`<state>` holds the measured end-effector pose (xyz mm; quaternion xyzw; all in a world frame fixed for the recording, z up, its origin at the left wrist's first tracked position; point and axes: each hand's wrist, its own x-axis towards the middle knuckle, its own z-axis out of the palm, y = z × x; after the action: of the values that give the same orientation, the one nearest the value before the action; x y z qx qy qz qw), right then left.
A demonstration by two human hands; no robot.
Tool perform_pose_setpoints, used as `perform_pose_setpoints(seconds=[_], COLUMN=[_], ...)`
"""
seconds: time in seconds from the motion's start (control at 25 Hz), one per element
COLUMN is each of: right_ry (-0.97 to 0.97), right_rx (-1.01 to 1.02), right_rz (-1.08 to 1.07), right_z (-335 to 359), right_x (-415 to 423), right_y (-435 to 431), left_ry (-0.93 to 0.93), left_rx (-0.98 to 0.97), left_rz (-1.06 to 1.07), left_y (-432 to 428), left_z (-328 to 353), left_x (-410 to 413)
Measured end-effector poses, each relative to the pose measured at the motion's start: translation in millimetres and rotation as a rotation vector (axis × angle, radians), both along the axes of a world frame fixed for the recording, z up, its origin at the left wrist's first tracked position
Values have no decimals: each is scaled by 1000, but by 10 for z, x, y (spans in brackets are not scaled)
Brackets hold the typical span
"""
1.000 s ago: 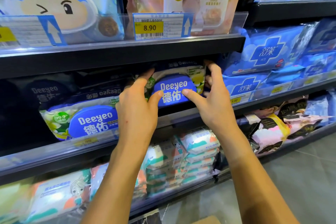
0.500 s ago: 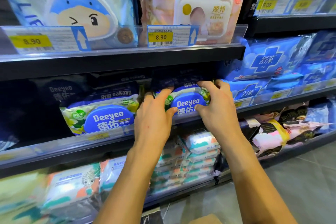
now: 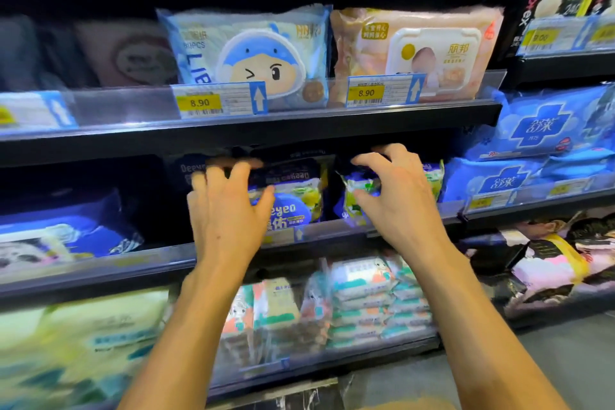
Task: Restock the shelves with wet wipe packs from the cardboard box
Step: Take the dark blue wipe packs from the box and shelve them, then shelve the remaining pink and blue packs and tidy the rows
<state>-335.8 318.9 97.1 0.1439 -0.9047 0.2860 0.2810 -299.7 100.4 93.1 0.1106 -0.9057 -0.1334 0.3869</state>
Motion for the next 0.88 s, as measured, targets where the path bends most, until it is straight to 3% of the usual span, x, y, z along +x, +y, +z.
perform_pose_setpoints(seconds=[0.12,0.24,0.52,0.76,0.88], right_ry=[9,10,-84,-194,-282], right_rx=[-13,6,119,237,350], right_rz=[76,145,222,264,298], right_z=[36,67,120,79,-7], right_x=[109,218,470,577,640], right_y=[-176,-219,-41,216,333], left_ry=[-181,-347,-309,-282,-377], left_rx=[140,385,528,519,313], left_rz=[85,-120,-205,-230,-169], left_y=[-369,-508,-256,-35,-104], left_z=[75,70,52,16,29], left_x=[96,122,67,0,41])
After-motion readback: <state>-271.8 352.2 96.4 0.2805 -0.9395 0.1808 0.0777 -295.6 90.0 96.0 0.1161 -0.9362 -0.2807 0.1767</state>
